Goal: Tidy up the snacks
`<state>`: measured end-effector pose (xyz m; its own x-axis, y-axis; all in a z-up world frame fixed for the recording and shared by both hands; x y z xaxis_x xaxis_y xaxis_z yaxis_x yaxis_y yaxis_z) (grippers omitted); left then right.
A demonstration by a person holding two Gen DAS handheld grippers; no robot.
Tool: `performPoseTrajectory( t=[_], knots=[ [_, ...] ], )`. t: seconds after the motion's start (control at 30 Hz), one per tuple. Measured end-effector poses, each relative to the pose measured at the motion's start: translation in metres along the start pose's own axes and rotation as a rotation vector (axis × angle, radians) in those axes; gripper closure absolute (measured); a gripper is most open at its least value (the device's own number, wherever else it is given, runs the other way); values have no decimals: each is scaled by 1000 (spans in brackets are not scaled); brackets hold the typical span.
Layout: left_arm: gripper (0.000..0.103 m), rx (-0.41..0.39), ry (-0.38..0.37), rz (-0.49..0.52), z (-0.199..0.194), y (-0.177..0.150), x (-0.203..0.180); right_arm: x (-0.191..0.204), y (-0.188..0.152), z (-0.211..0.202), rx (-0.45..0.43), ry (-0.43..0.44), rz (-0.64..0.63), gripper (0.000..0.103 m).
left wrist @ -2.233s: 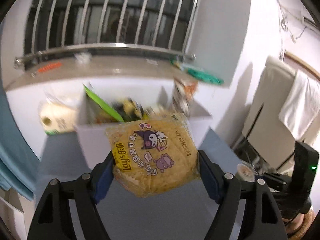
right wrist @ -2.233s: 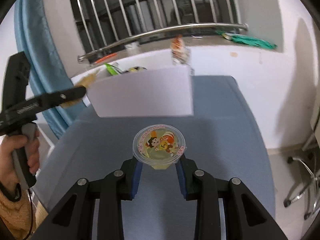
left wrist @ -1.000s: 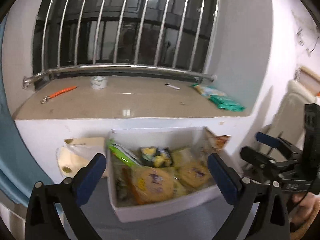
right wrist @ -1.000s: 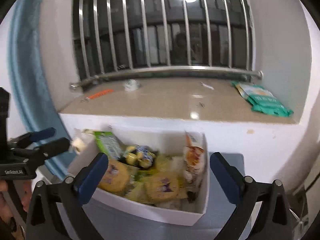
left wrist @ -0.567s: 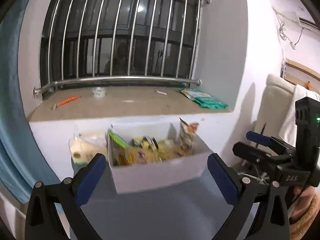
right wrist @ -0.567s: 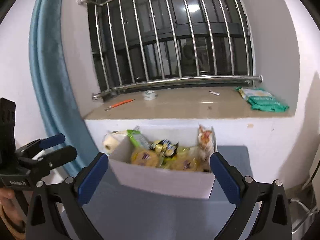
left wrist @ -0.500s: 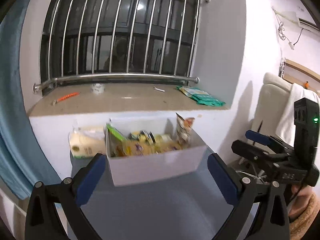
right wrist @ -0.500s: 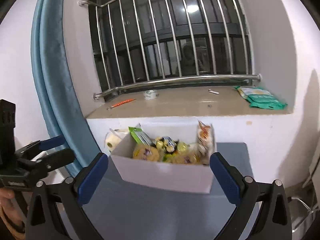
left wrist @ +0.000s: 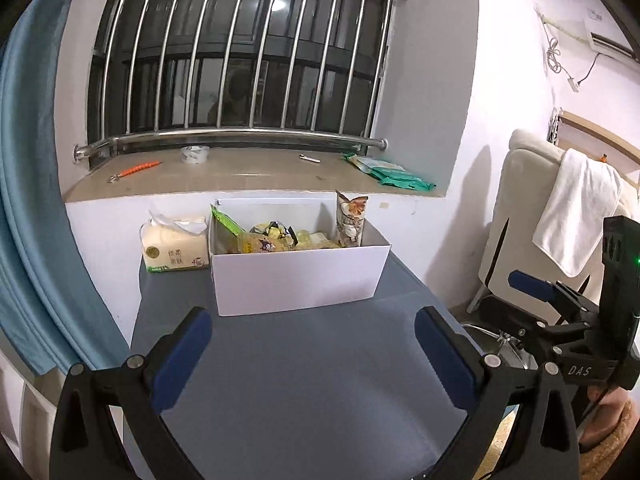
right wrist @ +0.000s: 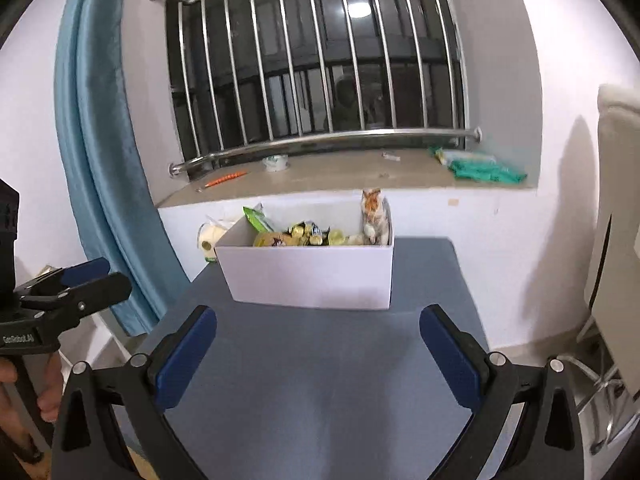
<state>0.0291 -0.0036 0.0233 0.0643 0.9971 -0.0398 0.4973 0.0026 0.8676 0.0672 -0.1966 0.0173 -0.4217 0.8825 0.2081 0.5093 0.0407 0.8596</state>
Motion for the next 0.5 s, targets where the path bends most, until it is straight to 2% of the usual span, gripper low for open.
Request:
performPoseTrajectory(
  t=[0.2,0.5],
  knots=[
    [0,13,21,5,0,-5,2,6,-3,5,22,48,6,0],
    [0,23,24,7,4,-6,2,9,-4,6,28,50,2,0]
  ],
)
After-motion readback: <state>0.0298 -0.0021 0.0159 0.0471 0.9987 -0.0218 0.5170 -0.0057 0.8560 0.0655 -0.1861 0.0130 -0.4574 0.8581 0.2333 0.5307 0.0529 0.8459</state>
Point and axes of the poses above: each gripper's, at about its wrist camera, not at the fingertips, and z roughly the way its jaws point, x to its left, y to its top, the point moved 2 cm from there along z, roughly the way its jaws point, and after that the axes turned 8 degrees about z, right-handed, at the moved point
